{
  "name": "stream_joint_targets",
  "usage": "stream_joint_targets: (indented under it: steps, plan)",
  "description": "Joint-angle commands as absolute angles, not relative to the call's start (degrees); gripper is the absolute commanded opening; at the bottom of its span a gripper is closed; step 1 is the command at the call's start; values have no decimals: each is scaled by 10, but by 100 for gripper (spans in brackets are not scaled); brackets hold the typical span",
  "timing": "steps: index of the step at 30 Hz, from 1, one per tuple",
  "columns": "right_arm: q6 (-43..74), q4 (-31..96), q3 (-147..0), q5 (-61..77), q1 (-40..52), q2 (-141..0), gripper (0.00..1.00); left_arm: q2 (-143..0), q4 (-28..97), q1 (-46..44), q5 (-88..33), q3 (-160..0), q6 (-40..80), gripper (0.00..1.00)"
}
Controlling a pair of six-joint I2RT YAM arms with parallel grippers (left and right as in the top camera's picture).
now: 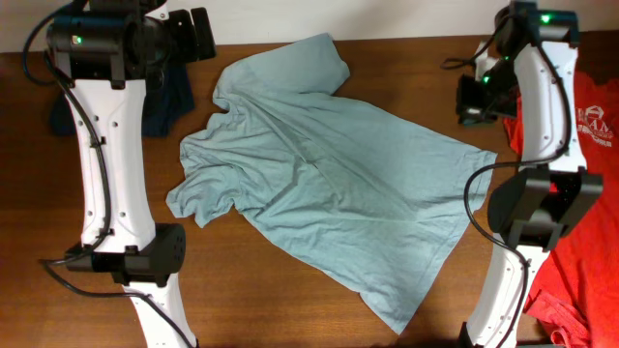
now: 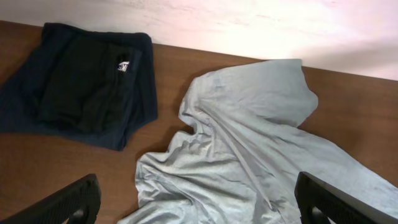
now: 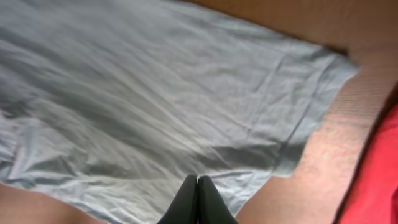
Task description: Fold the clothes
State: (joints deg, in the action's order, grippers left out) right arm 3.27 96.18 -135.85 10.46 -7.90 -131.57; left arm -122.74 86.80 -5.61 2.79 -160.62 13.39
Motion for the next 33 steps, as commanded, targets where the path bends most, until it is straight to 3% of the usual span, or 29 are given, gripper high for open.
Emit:
stream_joint_targets:
  steps: [1,14,33]
  plan:
    - [54,924,-1265,99,-78,-1316,4,-1225,868,-54,34,-1609,143,99]
    - [69,710,-1065,80,-78,-1316,4,-1225,869,-54,34,-1609,143,99]
    - [95,543,-965,-27,-79,-1335,4,-1225,868,-54,34,-1609,143,99]
